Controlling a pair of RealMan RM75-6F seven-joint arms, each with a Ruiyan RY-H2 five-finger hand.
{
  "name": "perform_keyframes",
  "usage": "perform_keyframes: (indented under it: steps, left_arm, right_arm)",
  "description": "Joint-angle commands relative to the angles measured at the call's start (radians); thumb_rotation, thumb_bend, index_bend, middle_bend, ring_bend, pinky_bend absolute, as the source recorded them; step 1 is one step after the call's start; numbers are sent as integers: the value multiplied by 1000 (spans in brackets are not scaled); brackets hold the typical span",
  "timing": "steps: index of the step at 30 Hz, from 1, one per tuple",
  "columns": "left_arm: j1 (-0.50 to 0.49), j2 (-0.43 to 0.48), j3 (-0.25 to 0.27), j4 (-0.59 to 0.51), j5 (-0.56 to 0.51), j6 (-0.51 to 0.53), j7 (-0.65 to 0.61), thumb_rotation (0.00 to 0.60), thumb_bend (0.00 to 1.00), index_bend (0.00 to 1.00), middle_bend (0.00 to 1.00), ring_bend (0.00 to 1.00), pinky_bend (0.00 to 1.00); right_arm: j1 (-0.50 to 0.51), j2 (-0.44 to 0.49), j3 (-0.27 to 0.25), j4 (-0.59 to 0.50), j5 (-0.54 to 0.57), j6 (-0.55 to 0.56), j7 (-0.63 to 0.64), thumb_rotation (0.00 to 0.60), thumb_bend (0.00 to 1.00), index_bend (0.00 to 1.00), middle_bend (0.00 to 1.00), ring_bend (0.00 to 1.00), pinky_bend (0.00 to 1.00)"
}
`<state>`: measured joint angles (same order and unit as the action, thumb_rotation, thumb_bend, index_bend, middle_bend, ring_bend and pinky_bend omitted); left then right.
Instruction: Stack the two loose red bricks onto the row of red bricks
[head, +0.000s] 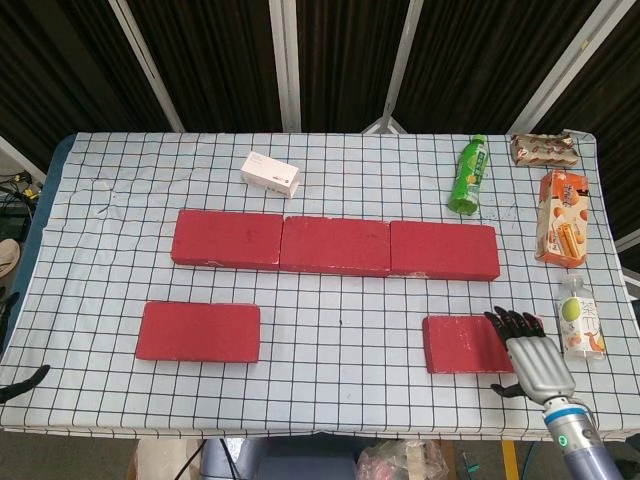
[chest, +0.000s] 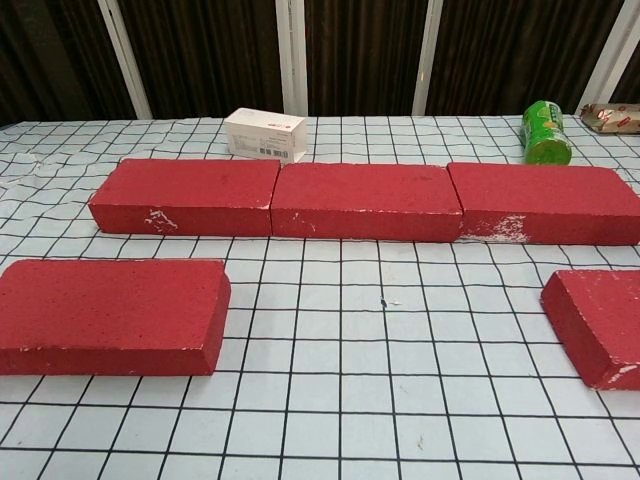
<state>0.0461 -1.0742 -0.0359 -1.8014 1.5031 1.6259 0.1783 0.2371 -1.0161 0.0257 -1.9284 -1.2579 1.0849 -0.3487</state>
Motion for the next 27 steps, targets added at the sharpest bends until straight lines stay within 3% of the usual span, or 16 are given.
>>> perform_keyframes:
  steps: [1, 27]
  left_arm:
    - [-1, -1, -2, 0, -5, -2, 4, 600, 0, 85, 0, 4, 142]
    - [-1, -16, -8, -3, -19, -3, 36, 600, 0, 84, 0, 4, 144]
  right_arm:
    - [39, -20, 10, 23, 44, -44, -25, 600, 154, 0, 0, 0, 0]
    - [142, -87, -11, 126, 184, -135, -57, 600, 154, 0, 0, 0, 0]
